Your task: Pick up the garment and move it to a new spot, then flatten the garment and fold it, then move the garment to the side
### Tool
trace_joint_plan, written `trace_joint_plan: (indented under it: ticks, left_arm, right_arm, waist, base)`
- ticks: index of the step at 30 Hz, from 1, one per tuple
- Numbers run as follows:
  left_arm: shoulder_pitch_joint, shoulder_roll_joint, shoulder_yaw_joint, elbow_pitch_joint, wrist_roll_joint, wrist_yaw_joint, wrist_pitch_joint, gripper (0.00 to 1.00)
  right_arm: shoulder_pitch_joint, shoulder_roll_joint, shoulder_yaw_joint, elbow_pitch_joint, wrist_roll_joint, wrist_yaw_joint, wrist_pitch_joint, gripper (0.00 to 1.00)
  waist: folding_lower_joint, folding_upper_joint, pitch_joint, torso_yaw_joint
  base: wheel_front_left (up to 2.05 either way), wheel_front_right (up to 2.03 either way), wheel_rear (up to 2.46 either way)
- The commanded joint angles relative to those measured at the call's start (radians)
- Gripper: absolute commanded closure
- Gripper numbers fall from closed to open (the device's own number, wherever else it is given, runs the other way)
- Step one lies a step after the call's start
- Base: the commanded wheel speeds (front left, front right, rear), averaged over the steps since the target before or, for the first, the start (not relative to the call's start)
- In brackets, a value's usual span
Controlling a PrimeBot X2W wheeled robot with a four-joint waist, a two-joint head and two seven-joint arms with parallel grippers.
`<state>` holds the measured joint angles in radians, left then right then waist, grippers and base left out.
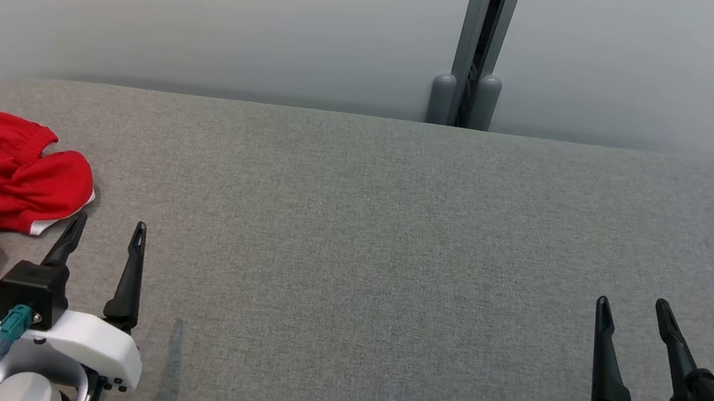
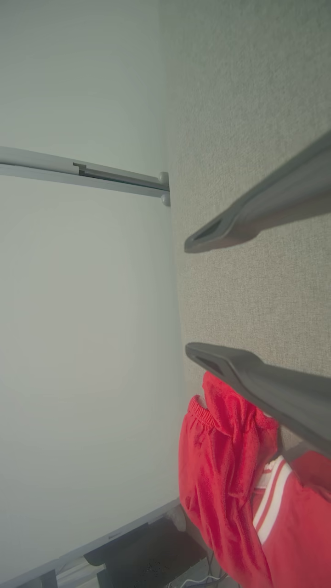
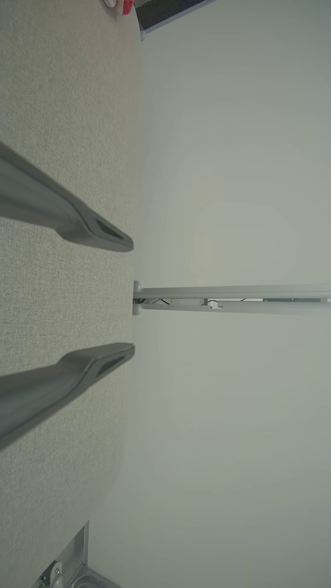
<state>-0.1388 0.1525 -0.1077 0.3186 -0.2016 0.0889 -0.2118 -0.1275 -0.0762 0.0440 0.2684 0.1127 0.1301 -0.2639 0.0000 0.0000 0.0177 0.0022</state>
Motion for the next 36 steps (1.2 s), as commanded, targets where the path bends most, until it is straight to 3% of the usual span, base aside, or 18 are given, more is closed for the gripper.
trace_joint_plan:
  ticks: [1, 25, 31, 36]
  left_arm:
    - [-0.017, 0.006, 0.000, 0.001, 0.004, 0.001, -0.003, 0.00]
    - [-0.029, 0.008, -0.022, 0.022, -0.024, 0.002, -0.007, 0.00]
    - [-0.043, 0.001, -0.023, 0.022, -0.033, 0.009, -0.007, 0.00]
    - [-0.052, -0.004, -0.018, 0.022, -0.046, 0.014, -0.015, 0.00]
  right_arm:
    - [-0.007, -0.004, -0.004, 0.002, 0.004, 0.001, -0.003, 0.00]
    - [0.005, 0.004, -0.027, 0.002, 0.017, 0.001, -0.003, 0.00]
    - [0.007, 0.002, -0.032, -0.006, 0.012, 0.001, -0.003, 0.00]
    - [0.003, -0.003, -0.020, -0.017, 0.006, 0.001, -0.003, 0.00]
  waist:
    - [0.0000, 0.0000, 0.001, 0.001]
    - [0.0000, 0.0000, 0.004, 0.014]
    - [0.0000, 0.0000, 0.012, 0.064]
    - [0.0000, 0.0000, 0.024, 0.144]
  base:
    - [0.00, 0.00, 0.00]
    - [0.00, 0.00, 0.00]
    - [0.00, 0.00, 0.00]
    - [0.00, 0.00, 0.00]
